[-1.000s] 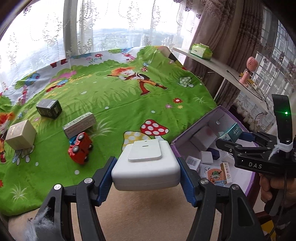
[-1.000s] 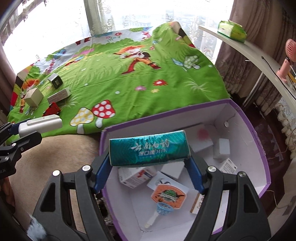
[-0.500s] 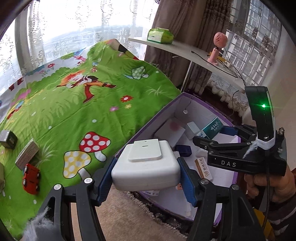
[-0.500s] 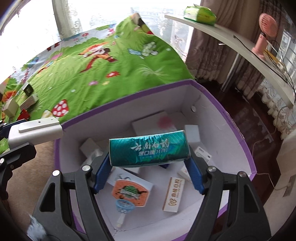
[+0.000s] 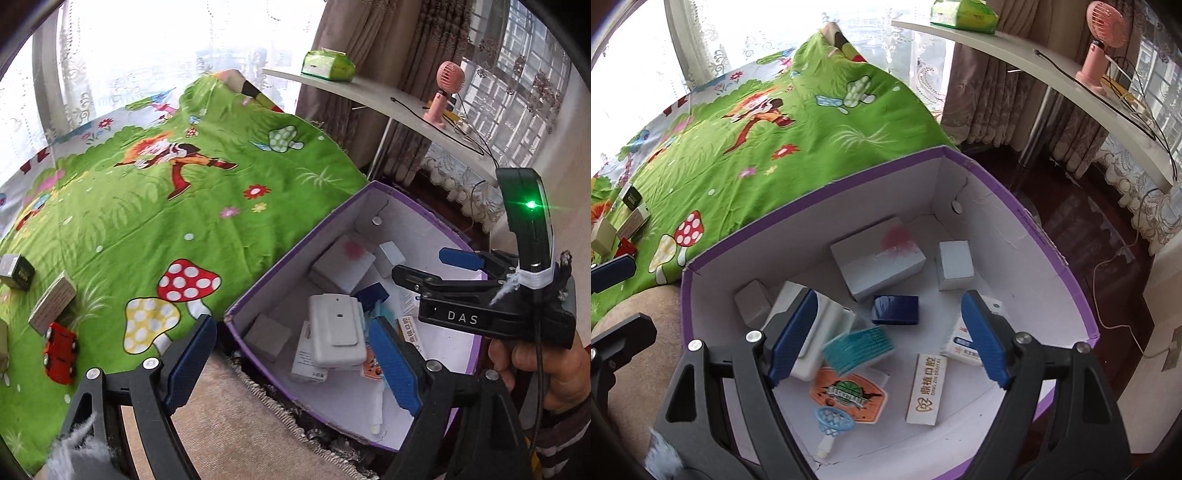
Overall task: Organize rigid objects
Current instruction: 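Open both tools to drop the plug and teal box into the storage box, then move both open tools back toward the remaining items on the bed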
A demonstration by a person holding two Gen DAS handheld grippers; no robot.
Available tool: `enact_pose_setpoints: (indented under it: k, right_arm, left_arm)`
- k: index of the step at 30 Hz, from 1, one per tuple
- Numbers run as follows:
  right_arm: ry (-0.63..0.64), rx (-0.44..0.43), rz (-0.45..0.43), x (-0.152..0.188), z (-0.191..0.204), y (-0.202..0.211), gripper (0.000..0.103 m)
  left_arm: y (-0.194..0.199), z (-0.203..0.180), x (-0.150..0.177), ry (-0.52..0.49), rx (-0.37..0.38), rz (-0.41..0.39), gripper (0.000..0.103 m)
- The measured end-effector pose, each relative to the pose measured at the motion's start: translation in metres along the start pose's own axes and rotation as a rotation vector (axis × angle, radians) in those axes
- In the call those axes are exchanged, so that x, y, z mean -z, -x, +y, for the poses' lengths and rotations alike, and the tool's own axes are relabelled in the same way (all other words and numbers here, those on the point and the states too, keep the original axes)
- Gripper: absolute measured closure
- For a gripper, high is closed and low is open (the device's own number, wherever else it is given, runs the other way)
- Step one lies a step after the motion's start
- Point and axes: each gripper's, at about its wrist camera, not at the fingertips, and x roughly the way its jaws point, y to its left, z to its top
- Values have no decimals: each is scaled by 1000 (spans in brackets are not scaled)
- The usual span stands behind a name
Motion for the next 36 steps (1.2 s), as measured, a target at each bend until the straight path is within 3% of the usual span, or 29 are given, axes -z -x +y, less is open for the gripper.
enact_pose_setpoints:
  k: [21,31,36]
  right_arm:
    - [66,-59,-11,-6,40,8,20]
    - [136,-100,-13,-10,84,13,20]
    - [178,-144,-8,-13,115,14,20]
  left_arm:
    - [18,32,7,76,-26,-47,17]
    - [44,68,23,141,-60,-99,17]
    - [62,94,38,175,-120,-131,17]
